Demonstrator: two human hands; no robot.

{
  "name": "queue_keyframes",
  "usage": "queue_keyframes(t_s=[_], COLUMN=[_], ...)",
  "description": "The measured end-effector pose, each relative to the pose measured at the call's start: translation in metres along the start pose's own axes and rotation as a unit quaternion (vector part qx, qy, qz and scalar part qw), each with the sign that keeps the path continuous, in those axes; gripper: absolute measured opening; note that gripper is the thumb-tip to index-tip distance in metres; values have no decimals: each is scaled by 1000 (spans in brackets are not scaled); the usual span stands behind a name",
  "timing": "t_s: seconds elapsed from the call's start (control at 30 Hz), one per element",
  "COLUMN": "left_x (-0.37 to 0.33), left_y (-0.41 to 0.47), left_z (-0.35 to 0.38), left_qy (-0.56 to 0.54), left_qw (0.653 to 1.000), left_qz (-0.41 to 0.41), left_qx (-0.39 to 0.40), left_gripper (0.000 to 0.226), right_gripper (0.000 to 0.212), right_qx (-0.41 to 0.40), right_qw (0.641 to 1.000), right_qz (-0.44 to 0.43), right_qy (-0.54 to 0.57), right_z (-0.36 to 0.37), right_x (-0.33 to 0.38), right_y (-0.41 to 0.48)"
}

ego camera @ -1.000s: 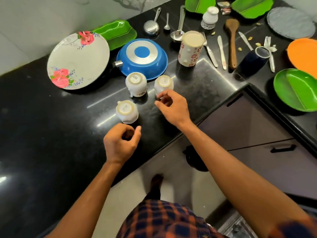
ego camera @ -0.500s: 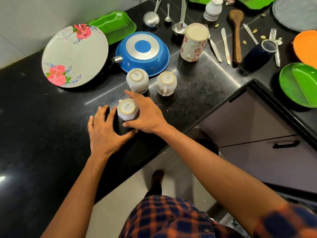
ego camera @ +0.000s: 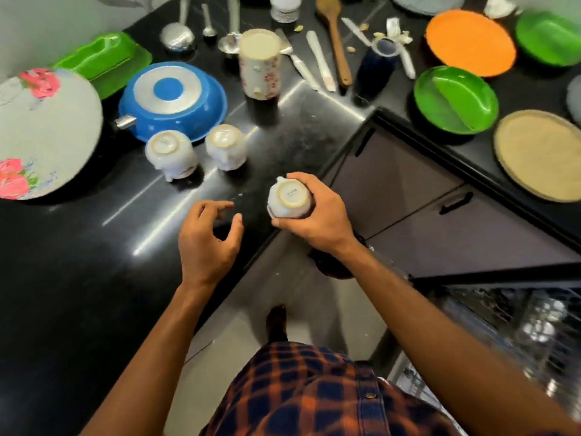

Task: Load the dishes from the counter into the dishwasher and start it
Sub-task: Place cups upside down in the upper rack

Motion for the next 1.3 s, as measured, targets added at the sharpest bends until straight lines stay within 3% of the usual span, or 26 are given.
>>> queue_keyframes(t_s=[0.17, 0.4, 0.6, 0.77, 0.9, 1.13, 1.3], left_x=[-70, -148, -221, -285, -322, -352, -370], left_y=[-21, -107, -209, -282, -322, -351, -364], left_z=[75, 202, 292, 338, 373, 440, 503], left_qy=[-108, -182, -116, -68, -35, -14, -3], left_qw=[987, 924, 873, 832, 803, 783, 763], left_qz=[-9, -67, -62, -14, 19, -22, -89], left_qx=[117, 330, 471, 550, 595, 621, 640], left_gripper=[1, 8, 15, 18, 16, 6, 38], right_gripper=[75, 69, 82, 75, 78, 70, 66], right_qx=[-139, -282, -372, -425, -428, -376, -356], right_qw=[983, 910, 833, 781, 757, 761, 755], right_qz=[122, 304, 408, 453, 491, 528, 550], right_qy=[-4, -19, 15, 56, 56, 12, -25], right_z=[-109, -230, -305, -349, -375, -389, -406], right_x=[-62, -152, -220, -258, -291, -350, -391], right_y=[-81, -260, -402, -470, -500, -484, -456])
Point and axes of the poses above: each hand's wrist, its own y-axis towards the middle knuckle, its own z-axis out of the palm, x = y × z, the point moved 2 cm from there along y, towards the middle knuckle, and after that the axes turned 2 degrees about -x, right-handed, at the moved point
